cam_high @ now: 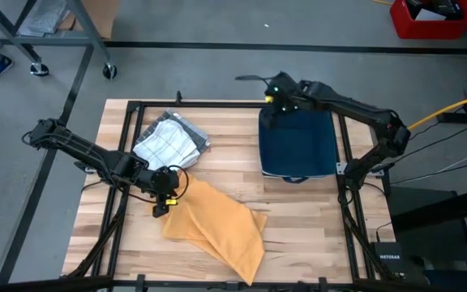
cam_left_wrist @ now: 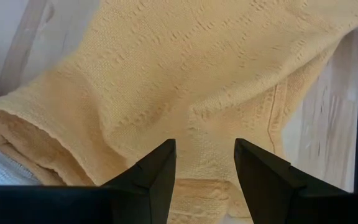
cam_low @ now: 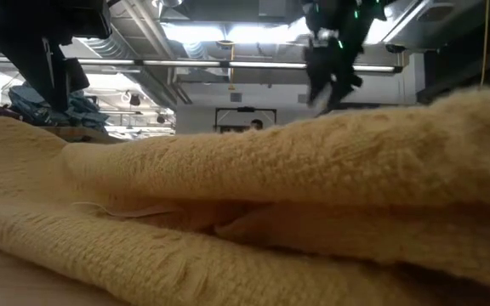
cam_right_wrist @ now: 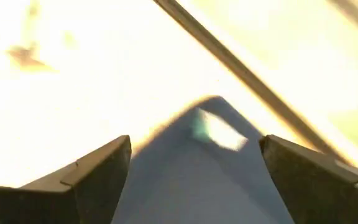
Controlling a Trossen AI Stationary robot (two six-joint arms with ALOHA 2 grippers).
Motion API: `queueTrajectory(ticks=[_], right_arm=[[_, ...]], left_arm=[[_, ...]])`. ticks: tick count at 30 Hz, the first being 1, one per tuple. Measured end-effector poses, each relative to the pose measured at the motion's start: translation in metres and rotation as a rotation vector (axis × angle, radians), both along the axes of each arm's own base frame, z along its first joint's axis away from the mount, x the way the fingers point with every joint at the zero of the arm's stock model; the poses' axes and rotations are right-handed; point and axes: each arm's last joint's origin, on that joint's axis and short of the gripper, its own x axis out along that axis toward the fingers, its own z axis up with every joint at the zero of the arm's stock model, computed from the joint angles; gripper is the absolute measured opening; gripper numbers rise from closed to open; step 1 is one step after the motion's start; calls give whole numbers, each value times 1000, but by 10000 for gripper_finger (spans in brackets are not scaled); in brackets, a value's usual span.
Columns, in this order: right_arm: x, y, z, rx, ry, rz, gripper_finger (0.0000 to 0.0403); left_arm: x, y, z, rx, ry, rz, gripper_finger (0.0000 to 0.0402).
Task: Fold towel
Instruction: Fold the yellow towel
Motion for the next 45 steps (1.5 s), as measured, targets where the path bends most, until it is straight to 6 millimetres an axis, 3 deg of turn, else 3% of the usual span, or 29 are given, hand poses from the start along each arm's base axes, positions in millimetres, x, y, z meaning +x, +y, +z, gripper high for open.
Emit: queueTrajectory(ticks=[6, 12, 16, 23, 33, 38, 45], right_arm=[[22, 26, 53, 261, -352, 46, 363], [44, 60, 65, 401, -488, 96, 363], [60, 101, 52, 504, -396, 150, 363], [82, 181, 27, 523, -251, 341, 363], [131, 269, -14, 512, -378, 517, 363], [141, 291, -41, 531, -336, 513, 363], [147, 291, -86, 443, -157, 423, 363]], left_arm=[[0, 0, 0, 10, 3, -11, 155], [-1, 0, 0, 17, 3, -21, 155], [-1, 0, 0, 19, 3, -28, 155], [-4, 2, -3, 60, 44, -72, 155], [-13, 3, -8, -12, 174, 50, 155], [-20, -2, -9, -181, 300, 60, 155], [-27, -14, -32, -290, 370, 220, 155]])
